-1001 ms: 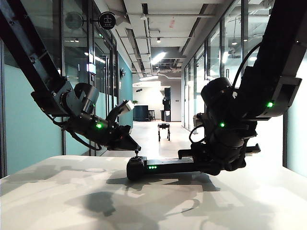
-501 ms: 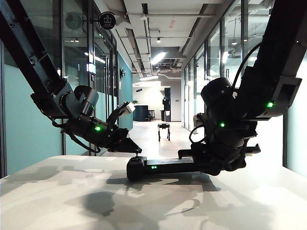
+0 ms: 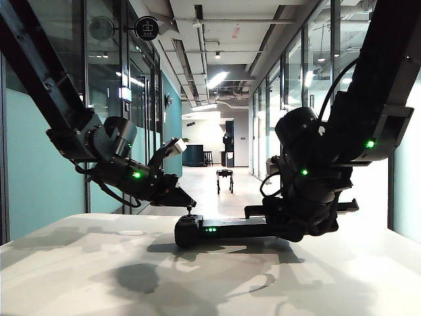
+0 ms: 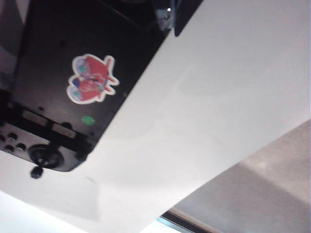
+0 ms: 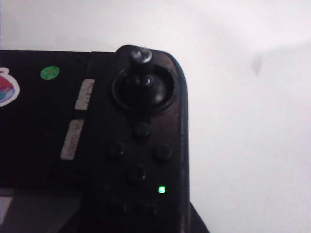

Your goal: Push the left joystick on the remote control sitting on the white table backward to make the robot dog back up in a straight line until it returns close to you.

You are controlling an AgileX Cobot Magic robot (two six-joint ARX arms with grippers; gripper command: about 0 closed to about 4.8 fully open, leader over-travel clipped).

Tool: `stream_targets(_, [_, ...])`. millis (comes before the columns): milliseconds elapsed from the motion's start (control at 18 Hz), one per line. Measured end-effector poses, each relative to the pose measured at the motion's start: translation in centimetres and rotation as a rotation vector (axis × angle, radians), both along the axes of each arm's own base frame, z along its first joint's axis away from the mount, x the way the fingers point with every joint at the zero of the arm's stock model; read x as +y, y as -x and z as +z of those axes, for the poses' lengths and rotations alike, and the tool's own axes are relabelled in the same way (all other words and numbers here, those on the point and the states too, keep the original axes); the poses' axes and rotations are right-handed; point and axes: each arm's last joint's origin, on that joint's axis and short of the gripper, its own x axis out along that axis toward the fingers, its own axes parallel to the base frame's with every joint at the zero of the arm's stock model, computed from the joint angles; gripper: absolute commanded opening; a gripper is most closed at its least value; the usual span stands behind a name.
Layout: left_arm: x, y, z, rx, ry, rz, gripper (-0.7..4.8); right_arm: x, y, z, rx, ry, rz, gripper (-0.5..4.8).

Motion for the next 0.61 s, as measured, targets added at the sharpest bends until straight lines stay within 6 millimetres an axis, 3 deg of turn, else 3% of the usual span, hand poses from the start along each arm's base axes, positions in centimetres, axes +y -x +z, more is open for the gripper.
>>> stream_targets(612, [-0.08,0.02,-0.60,0.034,-0.024,-0.060,-0.06,-0.03,-0.01,0.00,-0.001,0.000,-0.006,1.57])
